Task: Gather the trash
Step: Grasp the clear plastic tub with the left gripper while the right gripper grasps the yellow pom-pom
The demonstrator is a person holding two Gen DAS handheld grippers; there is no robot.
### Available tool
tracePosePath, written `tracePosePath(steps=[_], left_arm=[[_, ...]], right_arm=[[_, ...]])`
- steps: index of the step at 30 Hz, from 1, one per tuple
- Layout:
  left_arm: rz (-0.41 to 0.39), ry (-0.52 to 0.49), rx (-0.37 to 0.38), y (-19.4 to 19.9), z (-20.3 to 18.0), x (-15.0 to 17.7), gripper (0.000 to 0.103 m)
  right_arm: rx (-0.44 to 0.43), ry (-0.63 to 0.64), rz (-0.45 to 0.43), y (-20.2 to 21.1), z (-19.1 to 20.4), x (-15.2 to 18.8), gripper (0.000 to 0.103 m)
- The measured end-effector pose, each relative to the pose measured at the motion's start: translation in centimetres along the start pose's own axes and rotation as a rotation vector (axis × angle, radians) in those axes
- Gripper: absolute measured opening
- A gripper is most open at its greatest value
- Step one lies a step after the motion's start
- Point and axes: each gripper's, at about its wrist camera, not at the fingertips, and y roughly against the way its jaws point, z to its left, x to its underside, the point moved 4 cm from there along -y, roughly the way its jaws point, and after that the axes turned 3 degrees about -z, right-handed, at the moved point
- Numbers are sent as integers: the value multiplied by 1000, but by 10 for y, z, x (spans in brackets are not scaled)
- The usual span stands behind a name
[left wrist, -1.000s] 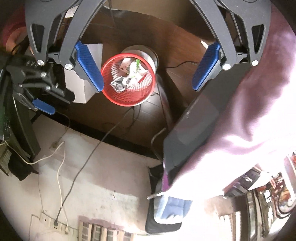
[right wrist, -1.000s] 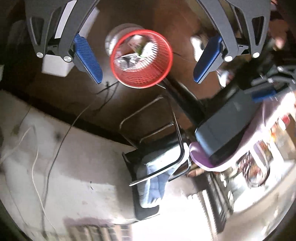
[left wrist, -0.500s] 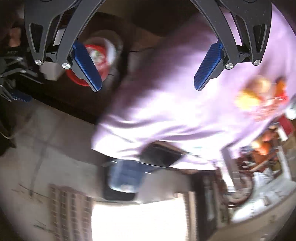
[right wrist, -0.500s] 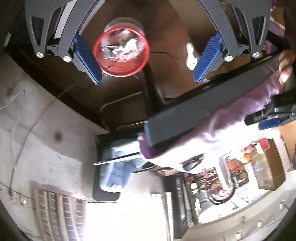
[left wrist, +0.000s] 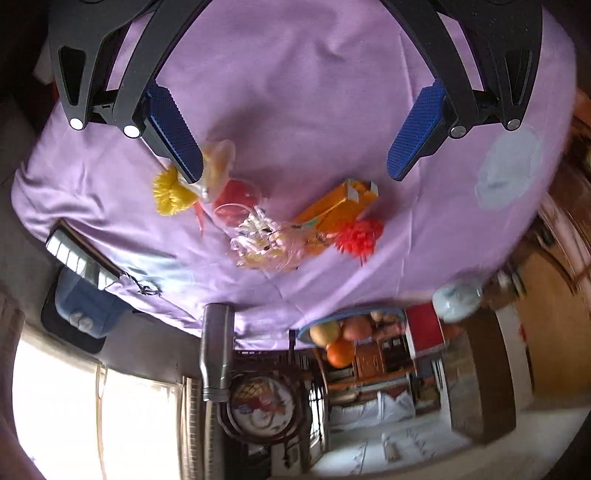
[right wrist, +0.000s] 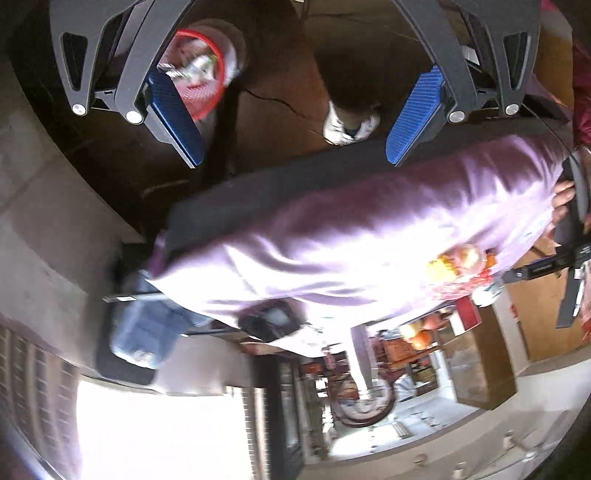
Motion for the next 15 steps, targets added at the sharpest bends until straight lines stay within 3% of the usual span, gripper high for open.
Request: tracePosePath(steps=[3,7,11,15], left_arm=[[37,16,110,-9,-11,4,96],[72,-102,166,-26,-48,9,96],[151,-180,106,-58,-64,10,96],[187,-235,15,-79,-45,7,97]], right_arm=[[-34,47,-3,-9,28,-9,97],[-20,130,-8,-13,50,-11,97],[-12,145,1,-13,51,-13,97],[-81,90,19,-21,53,-23,97]])
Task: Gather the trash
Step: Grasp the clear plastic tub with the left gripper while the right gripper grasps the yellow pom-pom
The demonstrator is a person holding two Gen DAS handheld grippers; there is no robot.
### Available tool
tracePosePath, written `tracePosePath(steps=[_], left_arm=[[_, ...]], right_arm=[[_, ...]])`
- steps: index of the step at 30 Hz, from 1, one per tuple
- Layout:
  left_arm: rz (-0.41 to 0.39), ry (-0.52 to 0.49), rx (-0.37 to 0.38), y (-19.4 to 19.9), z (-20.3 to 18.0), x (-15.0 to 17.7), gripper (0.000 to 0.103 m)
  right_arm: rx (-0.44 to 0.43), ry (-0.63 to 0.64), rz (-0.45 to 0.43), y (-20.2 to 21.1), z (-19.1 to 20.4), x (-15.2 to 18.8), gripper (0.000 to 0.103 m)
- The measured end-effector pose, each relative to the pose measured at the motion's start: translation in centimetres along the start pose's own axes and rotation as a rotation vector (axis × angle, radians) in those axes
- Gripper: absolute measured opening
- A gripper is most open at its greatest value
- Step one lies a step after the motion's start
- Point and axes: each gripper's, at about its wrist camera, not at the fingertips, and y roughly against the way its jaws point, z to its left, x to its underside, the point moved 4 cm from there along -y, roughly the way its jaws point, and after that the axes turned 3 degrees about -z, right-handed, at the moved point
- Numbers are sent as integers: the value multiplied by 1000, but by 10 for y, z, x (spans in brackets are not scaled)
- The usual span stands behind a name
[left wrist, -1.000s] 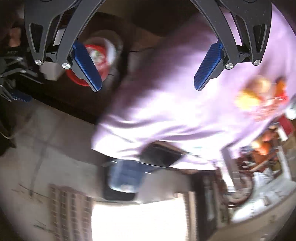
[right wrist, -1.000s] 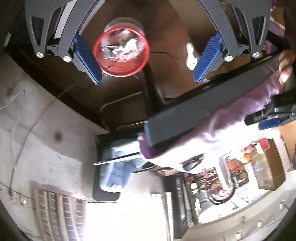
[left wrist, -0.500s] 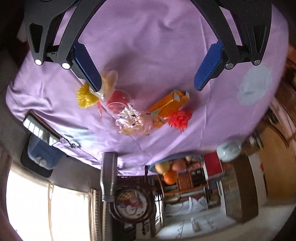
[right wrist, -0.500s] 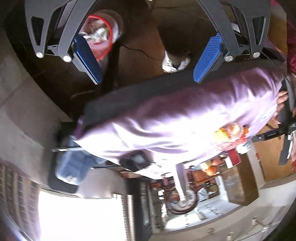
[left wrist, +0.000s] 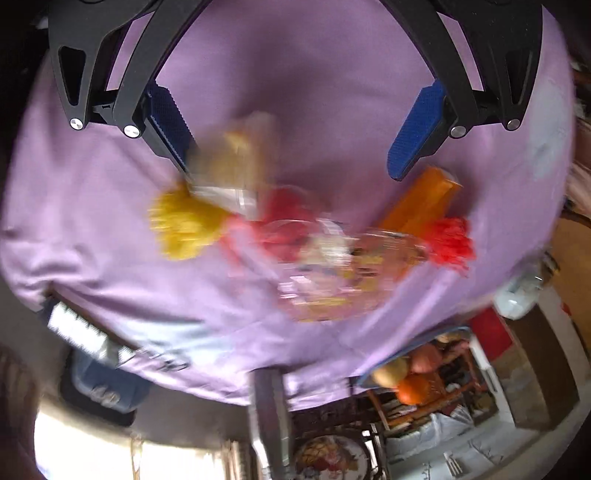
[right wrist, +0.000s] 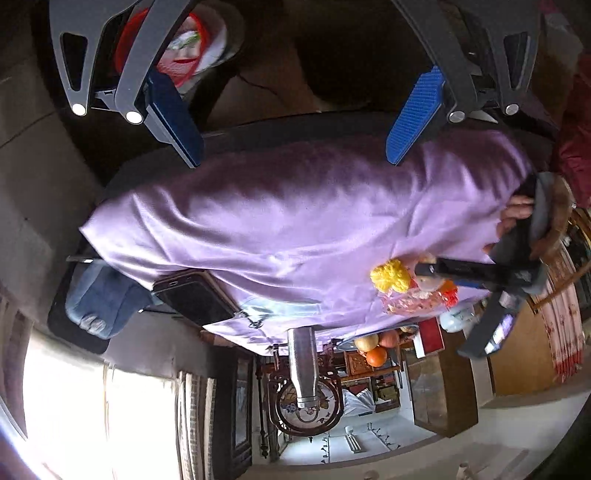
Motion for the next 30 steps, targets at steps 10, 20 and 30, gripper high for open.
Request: tracePosePath(steps=[10,20,30], left_arm=[[5,336,218,-3,79,16,97],[18,451,244,-3,96,19,97],[28,484,320,-2,98,21,97]], right_arm=[[-187,35,18,-70,61,-71,97],[-209,100,105,-147,116,-99,95],[-265,0,260,-189,116,-99,64]])
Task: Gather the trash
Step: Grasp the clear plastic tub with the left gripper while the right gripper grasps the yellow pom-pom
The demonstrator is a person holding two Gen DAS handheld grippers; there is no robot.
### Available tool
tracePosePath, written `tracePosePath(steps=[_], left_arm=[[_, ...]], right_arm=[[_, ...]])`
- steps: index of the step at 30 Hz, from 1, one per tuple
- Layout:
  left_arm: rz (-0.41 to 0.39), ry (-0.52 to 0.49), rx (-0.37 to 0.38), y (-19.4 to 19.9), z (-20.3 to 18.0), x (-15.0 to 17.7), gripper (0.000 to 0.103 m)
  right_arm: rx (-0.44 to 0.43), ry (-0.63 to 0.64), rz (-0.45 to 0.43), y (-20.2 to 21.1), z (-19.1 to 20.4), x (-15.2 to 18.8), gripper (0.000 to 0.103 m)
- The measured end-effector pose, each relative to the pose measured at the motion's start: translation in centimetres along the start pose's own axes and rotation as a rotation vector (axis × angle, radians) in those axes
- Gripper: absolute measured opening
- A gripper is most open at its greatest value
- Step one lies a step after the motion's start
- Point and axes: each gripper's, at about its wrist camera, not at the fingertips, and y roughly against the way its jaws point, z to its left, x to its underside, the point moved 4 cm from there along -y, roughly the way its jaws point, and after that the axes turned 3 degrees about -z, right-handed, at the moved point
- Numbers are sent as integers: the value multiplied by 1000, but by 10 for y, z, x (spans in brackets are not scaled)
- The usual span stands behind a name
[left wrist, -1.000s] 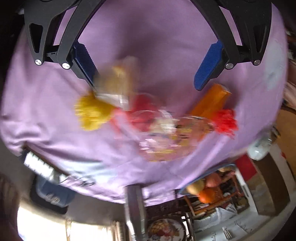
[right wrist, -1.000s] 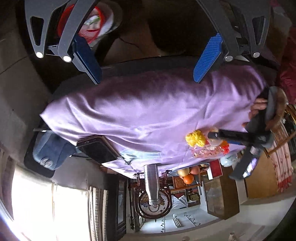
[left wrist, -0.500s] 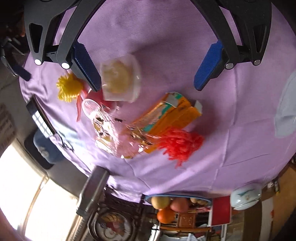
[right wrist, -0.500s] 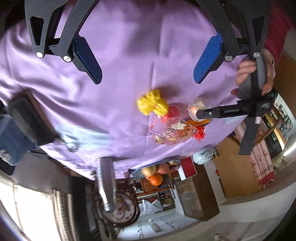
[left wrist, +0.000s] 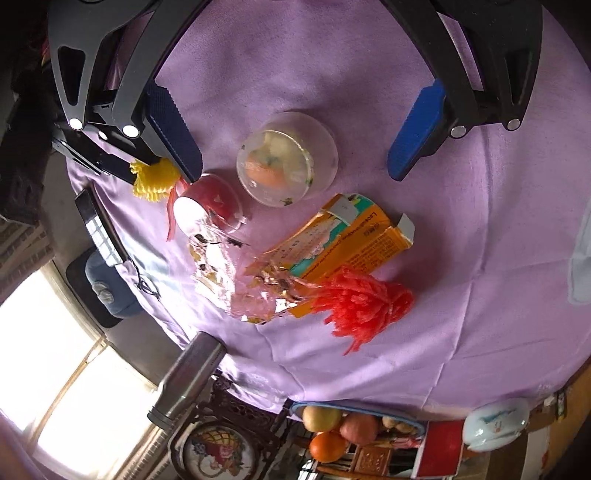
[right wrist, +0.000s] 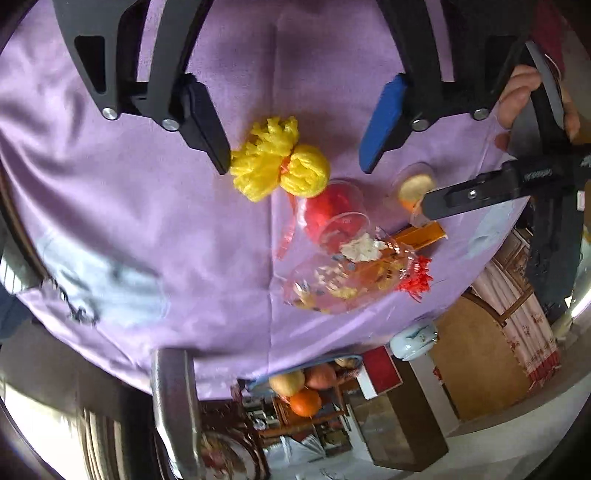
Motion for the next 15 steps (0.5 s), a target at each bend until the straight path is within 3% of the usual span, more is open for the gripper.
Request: tracePosePath(steps=[6,15], left_arm=[[-37,-89,-33,5,-15,1,97],[-12,-189,-119,-11,-29,1,94]], right_arm=[[-19,-69,-7,-1,-11,0,41],[-70,-116,-25,3,-17,5,40]])
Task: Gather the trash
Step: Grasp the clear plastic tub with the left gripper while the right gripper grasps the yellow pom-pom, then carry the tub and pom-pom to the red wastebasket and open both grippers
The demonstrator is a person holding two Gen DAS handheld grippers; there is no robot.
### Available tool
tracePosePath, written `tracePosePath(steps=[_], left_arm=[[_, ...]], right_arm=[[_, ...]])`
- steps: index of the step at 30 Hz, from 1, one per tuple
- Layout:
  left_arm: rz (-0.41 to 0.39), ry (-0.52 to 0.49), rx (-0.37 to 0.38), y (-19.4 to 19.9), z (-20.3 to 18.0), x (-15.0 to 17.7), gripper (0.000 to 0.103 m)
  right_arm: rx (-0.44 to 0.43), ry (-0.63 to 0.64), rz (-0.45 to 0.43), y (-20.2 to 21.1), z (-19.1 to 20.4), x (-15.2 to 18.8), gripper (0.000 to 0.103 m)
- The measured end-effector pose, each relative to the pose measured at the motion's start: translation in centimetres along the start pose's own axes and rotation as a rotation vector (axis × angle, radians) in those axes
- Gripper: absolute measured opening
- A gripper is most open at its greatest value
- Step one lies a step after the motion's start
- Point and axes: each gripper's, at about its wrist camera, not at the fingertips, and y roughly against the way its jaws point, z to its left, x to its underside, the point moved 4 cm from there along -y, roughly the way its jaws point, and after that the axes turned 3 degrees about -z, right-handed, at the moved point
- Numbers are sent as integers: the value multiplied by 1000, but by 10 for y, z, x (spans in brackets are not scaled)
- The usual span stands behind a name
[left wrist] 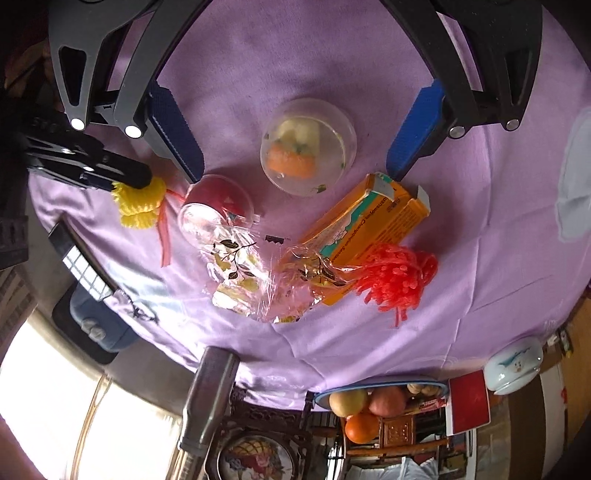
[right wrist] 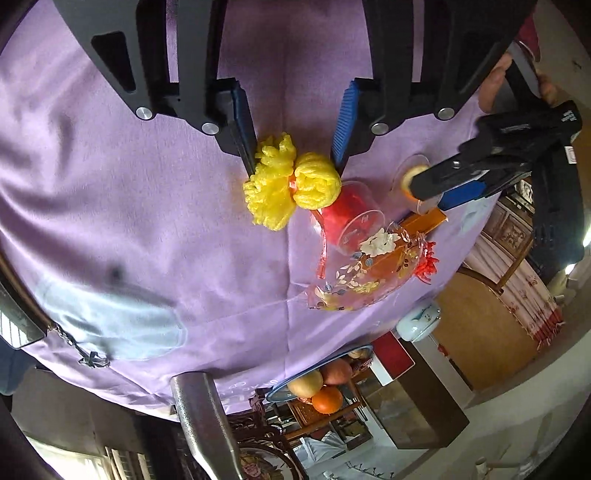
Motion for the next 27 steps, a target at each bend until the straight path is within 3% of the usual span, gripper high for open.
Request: tracePosePath(steps=[4,6,9,23,27], left_arm=[[44,-4,3,-8,0,3,83],[64,-13,4,-12,-3,5,65],[60,-29,4,-11,-6,6,54],[70,-74,-15,-12,-15,8,59],[58,-62,2,-10,-14,8,54]], right_arm=[[-9,-8,0,0,-1,0,40],[-15,-12,0,0,-1,0,40],[-20,-17,-1,0,-2,0,40],[-21,-23,-8,1,-3,0,40],[-27,-27,-38,6,-3,0,38]])
